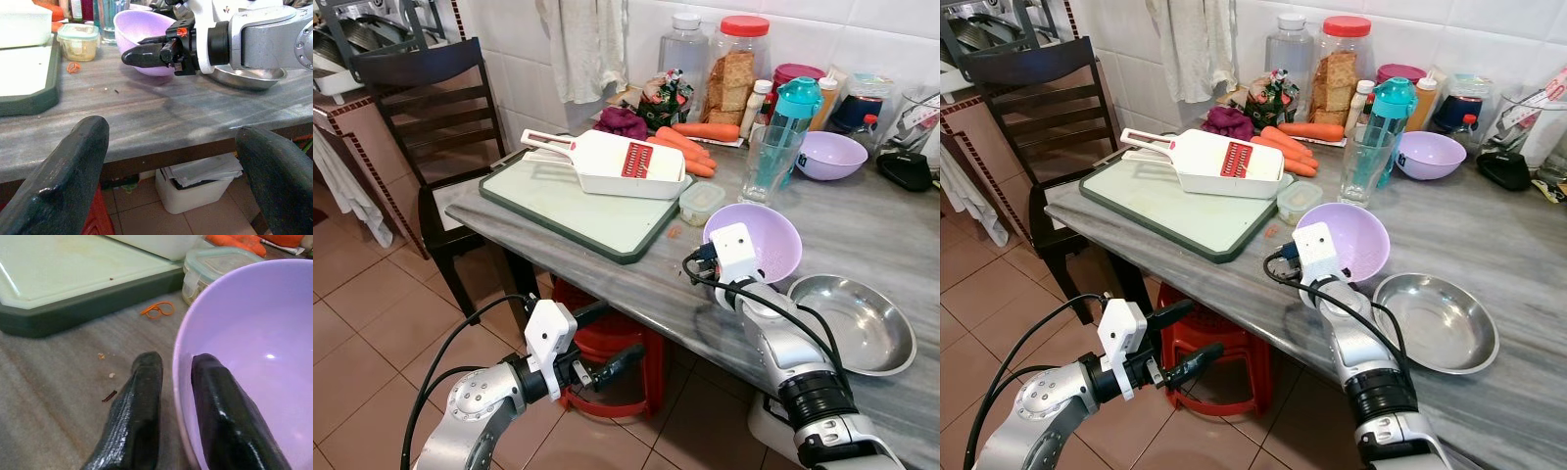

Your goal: Setting the table

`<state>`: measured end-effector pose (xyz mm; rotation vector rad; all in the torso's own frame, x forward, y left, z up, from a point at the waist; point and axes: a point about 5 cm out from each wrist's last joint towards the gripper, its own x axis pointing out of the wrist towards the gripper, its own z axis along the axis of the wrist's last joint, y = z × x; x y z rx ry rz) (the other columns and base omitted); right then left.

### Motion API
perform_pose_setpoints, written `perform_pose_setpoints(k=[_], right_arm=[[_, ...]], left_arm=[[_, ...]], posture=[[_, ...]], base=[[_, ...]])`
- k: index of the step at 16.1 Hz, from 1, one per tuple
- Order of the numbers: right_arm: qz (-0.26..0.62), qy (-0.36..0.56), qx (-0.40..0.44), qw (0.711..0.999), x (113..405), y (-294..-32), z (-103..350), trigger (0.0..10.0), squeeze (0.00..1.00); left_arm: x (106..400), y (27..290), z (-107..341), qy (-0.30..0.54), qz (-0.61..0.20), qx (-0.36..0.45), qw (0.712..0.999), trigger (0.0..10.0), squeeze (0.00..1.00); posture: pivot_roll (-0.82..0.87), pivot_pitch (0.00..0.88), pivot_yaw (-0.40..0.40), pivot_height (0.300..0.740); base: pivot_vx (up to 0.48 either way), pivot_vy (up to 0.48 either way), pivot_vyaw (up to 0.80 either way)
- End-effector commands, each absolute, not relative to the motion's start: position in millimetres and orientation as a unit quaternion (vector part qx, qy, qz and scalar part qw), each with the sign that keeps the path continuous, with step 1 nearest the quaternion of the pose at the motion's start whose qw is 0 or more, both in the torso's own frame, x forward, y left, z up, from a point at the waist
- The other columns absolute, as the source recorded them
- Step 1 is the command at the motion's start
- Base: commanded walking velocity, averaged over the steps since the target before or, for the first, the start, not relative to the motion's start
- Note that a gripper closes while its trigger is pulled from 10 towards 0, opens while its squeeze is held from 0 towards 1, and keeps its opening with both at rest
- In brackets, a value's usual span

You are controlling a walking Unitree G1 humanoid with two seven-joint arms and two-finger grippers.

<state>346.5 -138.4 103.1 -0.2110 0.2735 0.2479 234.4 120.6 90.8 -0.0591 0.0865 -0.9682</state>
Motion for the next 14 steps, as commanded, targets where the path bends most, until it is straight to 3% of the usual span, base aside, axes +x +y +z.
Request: perform_pose_setpoints(k=[1, 11, 14], right_arm=[[0.117, 0.138, -0.1, 0.978, 347, -140, 104, 10.0, 1.0], [0.096, 0.066, -0.083, 0.99, 349, -140, 144, 10.0, 1.0], [0.073, -0.008, -0.053, 0.996, 343, -149, 174, 10.0, 1.0]], left_arm=[[235, 119, 96, 0.036, -0.473, -0.015, 0.88, 10.0, 0.0], [236, 119, 97, 0.043, -0.473, -0.012, 0.88, 10.0, 0.0], [237, 120, 97, 0.039, -0.467, -0.01, 0.883, 10.0, 0.0]], posture=[[0.02, 0.0, -0.008, 0.74], [0.02, 0.0, -0.002, 0.74], [0.02, 0.0, -0.004, 0.74]], base=[[0.0, 0.0, 0.0], [0.0, 0.0, 0.0], [0.0, 0.0, 0.0]])
